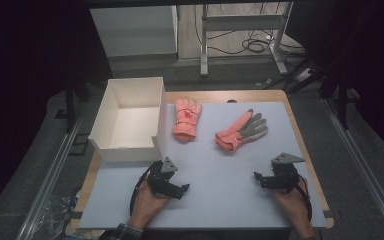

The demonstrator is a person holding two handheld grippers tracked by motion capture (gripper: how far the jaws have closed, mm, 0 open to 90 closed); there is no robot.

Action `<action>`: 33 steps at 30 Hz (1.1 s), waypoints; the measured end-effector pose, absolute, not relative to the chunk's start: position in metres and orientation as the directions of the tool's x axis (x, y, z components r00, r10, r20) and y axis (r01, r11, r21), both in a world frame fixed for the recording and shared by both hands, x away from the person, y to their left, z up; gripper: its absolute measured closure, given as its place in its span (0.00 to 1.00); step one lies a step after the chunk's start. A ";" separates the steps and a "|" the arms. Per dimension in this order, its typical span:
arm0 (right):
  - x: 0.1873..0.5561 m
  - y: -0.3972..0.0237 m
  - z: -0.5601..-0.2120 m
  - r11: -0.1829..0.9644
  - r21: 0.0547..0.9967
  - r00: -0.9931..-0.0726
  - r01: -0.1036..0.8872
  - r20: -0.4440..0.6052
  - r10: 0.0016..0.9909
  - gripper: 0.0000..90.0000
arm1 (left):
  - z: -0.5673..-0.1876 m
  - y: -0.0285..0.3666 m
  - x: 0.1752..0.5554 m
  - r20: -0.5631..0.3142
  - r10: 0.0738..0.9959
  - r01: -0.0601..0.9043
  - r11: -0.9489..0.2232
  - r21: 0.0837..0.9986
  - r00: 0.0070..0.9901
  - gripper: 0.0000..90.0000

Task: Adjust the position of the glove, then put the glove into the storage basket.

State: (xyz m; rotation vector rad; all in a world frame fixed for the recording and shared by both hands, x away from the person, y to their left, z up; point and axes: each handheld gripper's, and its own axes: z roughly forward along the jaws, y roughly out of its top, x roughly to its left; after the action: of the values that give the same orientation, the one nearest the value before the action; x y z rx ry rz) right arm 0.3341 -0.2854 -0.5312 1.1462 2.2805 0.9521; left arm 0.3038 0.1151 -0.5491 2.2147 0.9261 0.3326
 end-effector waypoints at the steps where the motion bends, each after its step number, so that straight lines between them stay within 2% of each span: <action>1: 0.334 -0.285 -0.531 0.427 0.731 -0.575 0.533 -0.057 0.816 0.19 | -0.549 0.115 0.304 -0.032 0.702 0.522 -0.497 0.693 0.711 0.02; 12: 0.335 -0.284 -0.530 0.421 0.720 -0.558 0.553 -0.055 0.828 0.16 | -0.549 0.115 0.304 -0.035 0.704 0.524 -0.493 0.695 0.709 0.02; 26: 0.337 -0.280 -0.525 0.400 0.719 -0.547 0.568 -0.034 0.837 0.18 | -0.549 0.115 0.304 -0.035 0.705 0.524 -0.492 0.695 0.709 0.02; 33: 0.350 -0.275 -0.511 0.380 0.724 -0.547 0.575 -0.005 0.837 0.18 | -0.549 0.115 0.304 -0.035 0.704 0.524 -0.493 0.695 0.709 0.02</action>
State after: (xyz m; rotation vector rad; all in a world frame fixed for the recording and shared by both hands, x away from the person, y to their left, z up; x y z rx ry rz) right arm 0.3497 -0.2751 -0.5106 1.2272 2.2742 0.9710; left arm 0.3036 0.1151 -0.5494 2.2100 0.9293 0.3309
